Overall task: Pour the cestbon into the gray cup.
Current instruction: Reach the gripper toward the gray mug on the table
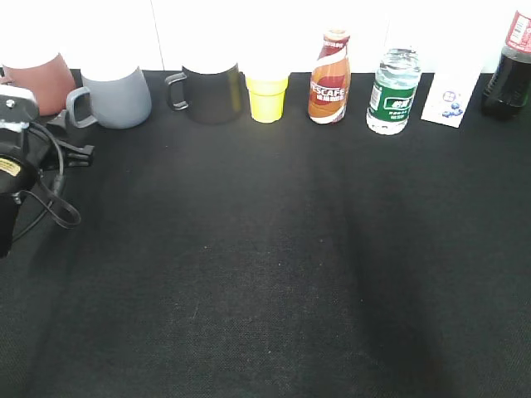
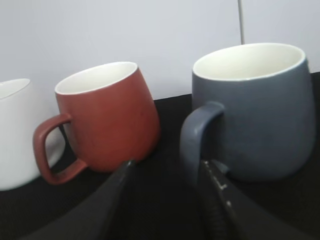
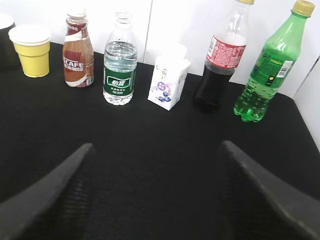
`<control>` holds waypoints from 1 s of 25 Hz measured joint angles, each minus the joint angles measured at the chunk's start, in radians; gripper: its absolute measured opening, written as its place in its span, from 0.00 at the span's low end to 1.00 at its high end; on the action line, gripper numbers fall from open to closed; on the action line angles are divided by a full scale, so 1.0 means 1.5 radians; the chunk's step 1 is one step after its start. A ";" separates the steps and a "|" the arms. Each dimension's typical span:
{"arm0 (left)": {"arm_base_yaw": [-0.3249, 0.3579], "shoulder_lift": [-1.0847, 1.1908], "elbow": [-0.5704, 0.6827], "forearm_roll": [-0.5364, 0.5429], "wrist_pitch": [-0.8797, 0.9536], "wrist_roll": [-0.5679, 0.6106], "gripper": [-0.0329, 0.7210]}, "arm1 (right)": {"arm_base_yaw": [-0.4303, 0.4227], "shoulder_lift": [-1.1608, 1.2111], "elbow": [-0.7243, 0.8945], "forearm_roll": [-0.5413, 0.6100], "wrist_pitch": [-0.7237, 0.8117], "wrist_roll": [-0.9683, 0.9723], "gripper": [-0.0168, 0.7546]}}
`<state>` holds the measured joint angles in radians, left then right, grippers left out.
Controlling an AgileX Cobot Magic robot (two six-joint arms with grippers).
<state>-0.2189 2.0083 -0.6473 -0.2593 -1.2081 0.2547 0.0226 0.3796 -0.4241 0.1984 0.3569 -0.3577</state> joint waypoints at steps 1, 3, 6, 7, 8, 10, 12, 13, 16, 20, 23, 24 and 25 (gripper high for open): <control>0.000 0.000 0.000 0.008 0.000 -0.004 0.46 | 0.000 0.000 0.000 0.001 0.000 0.000 0.73; 0.000 0.003 -0.002 0.028 -0.001 -0.016 0.46 | 0.000 0.000 0.000 0.001 0.000 0.000 0.72; 0.000 0.030 -0.025 0.039 -0.001 -0.019 0.46 | 0.000 0.000 0.000 0.002 0.000 -0.002 0.72; 0.000 0.034 -0.030 0.041 -0.001 -0.019 0.46 | 0.000 0.000 0.000 0.002 0.000 -0.002 0.72; 0.000 0.037 -0.035 0.042 0.000 -0.019 0.46 | 0.000 0.000 0.000 0.002 0.000 -0.003 0.72; 0.002 0.045 -0.052 0.042 0.000 -0.020 0.46 | 0.000 0.000 0.000 0.003 0.000 -0.007 0.72; 0.007 0.046 -0.059 0.044 0.000 -0.020 0.46 | 0.000 0.000 0.000 0.003 0.000 -0.013 0.72; 0.010 0.046 -0.063 0.044 0.000 -0.020 0.46 | 0.000 0.000 0.000 0.003 0.000 -0.015 0.72; 0.028 0.046 -0.074 0.044 0.000 -0.020 0.46 | 0.000 0.000 0.000 0.003 0.000 -0.016 0.72; 0.046 0.057 -0.087 0.074 -0.002 -0.020 0.46 | 0.000 0.000 0.000 0.003 -0.005 -0.018 0.72; 0.046 0.074 -0.092 0.094 -0.002 -0.020 0.46 | 0.000 0.000 0.000 0.003 -0.006 -0.020 0.72; 0.046 0.077 -0.092 0.096 -0.002 -0.021 0.46 | 0.000 0.000 0.000 0.003 -0.007 -0.020 0.72; 0.046 0.079 -0.092 0.098 -0.002 -0.021 0.46 | 0.000 0.000 0.000 0.003 -0.009 -0.022 0.72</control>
<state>-0.1499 2.1274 -0.7858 -0.1124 -1.2117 0.2232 0.0226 0.3801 -0.4241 0.2033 0.3434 -0.3912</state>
